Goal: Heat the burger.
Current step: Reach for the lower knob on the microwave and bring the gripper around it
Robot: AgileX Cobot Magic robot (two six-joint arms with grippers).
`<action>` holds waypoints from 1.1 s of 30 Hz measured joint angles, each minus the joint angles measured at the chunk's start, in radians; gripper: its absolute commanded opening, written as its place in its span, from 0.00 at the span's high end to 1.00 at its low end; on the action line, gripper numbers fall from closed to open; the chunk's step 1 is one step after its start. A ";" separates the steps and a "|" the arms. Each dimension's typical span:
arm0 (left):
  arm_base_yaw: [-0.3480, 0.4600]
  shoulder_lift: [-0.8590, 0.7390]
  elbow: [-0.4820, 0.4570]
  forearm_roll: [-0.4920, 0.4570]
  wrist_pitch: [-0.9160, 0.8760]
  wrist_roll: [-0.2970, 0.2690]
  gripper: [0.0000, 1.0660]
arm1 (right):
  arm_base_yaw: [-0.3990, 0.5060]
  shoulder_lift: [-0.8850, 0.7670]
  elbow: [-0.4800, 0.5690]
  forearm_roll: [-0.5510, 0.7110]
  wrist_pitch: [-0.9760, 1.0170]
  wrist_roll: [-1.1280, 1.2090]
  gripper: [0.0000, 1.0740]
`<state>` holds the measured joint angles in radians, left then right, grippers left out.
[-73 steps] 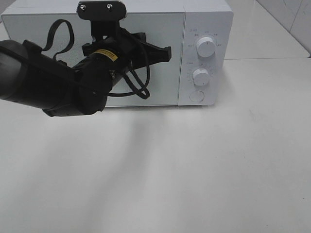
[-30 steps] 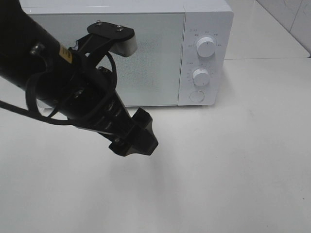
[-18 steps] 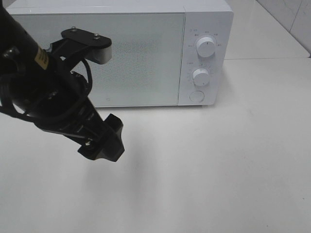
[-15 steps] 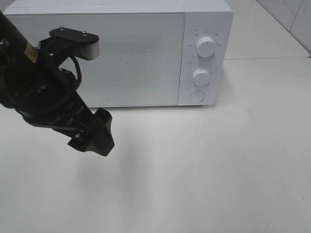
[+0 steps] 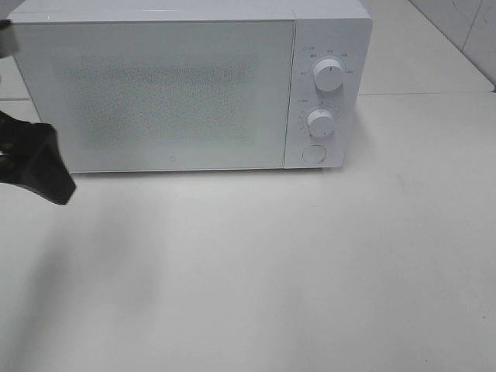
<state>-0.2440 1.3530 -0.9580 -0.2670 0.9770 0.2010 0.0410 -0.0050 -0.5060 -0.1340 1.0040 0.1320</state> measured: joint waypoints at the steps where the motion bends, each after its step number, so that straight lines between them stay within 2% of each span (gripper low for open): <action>1: 0.024 -0.023 0.011 0.001 0.005 0.000 0.08 | 0.000 0.000 0.000 0.000 0.000 0.000 0.33; 2: 0.082 -0.082 0.042 0.003 0.013 0.000 0.08 | 0.000 0.000 0.000 0.000 0.000 0.000 0.33; 5: 0.108 -0.112 0.057 0.006 0.018 0.001 0.08 | 0.000 0.000 0.000 0.000 0.000 0.000 0.33; 7: 0.195 -0.225 0.110 0.013 0.030 0.000 0.08 | 0.000 0.000 0.000 0.000 0.000 0.000 0.33; 8: 0.195 -0.225 0.110 0.013 0.030 0.000 0.08 | 0.000 0.000 0.000 0.000 0.000 0.000 0.33; 10: 0.246 -0.318 0.153 0.019 0.031 -0.006 0.08 | 0.000 0.000 0.000 0.000 0.000 0.000 0.33; 11: 0.246 -0.318 0.153 0.019 0.031 -0.006 0.08 | 0.000 0.000 0.000 0.000 0.000 0.000 0.33; 21: 0.261 -0.694 0.316 0.054 0.033 0.014 0.08 | 0.000 0.000 0.000 0.000 0.000 0.000 0.33; 27: 0.261 -0.855 0.404 0.058 0.035 0.015 0.08 | 0.000 0.000 0.000 0.000 0.000 0.000 0.33; 33: 0.261 -0.975 0.444 0.073 0.064 -0.003 0.08 | 0.000 0.000 0.000 0.000 0.000 0.000 0.33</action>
<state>0.0170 0.3780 -0.5140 -0.1940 1.0410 0.1980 0.0410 -0.0050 -0.5060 -0.1340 1.0040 0.1320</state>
